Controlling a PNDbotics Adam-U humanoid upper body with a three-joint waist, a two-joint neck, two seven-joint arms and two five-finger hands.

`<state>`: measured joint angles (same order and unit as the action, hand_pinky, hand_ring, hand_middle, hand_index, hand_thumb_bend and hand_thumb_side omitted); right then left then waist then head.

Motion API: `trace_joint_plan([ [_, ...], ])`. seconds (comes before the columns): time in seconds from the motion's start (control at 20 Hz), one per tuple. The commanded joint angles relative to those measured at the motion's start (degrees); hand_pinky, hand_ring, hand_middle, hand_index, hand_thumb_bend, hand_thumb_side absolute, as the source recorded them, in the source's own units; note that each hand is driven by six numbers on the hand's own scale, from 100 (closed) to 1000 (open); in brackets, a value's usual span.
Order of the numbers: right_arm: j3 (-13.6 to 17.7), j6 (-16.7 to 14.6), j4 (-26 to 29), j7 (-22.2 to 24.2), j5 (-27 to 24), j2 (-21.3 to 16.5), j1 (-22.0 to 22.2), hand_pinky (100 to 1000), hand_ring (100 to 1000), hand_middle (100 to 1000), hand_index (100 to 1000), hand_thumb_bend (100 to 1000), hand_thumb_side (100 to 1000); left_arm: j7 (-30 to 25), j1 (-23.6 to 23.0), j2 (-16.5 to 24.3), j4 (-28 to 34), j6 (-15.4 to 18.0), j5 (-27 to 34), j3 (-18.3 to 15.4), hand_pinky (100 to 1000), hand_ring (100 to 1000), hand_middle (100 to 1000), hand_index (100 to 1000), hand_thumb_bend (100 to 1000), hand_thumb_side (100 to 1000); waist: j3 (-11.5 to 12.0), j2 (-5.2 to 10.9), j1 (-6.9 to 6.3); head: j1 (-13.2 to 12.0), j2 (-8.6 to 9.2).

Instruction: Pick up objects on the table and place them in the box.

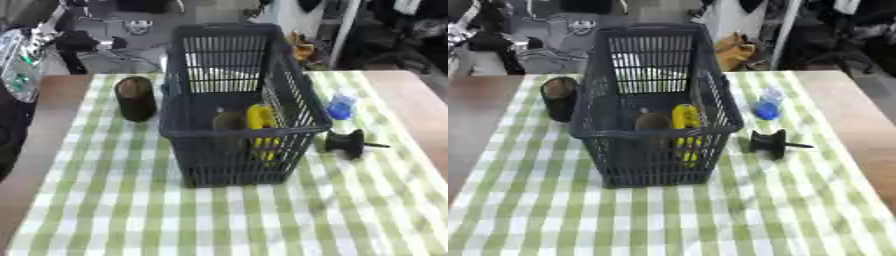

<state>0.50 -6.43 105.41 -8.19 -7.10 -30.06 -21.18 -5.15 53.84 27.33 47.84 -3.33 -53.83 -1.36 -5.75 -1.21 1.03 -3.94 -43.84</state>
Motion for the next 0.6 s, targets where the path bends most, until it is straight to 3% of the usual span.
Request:
trace_joint_plan([
  [0.05,0.13,-0.11,0.46,0.29,-0.20,-1.52,-0.86,613,766,745,969,105,716,2.42,3.17,-0.48,-5.09,-0.07,-3.34,-0.80,704,768,835,900,1000,628,-0.26,0.78,-0.22,0.00,-0.16],
  [0.15,0.09,-0.09,0.46,0.34,-0.24,-1.50,-0.88,613,766,745,969,105,716,3.88,3.99,-0.99,-7.35,0.02,-4.99,-1.12,707,768,835,901,1000,622,-0.37,0.77,-0.24,-0.01,-0.11],
  [0.4,-0.21,-0.06,0.52,0.68,-0.31,-1.43,-1.27,613,767,746,970,107,715,9.55,6.18,-1.97,-12.98,-3.61,-10.49,-2.16,750,806,866,923,1000,615,-1.20,0.29,-0.56,-0.31,0.42],
  [0.6,-0.26,-0.04,0.59,0.77,-0.29,-1.52,-1.54,612,767,746,970,106,714,10.30,6.57,-1.83,-14.91,-3.59,-11.46,-2.47,753,819,879,927,1000,627,-1.55,-0.26,-0.78,-0.38,0.91],
])
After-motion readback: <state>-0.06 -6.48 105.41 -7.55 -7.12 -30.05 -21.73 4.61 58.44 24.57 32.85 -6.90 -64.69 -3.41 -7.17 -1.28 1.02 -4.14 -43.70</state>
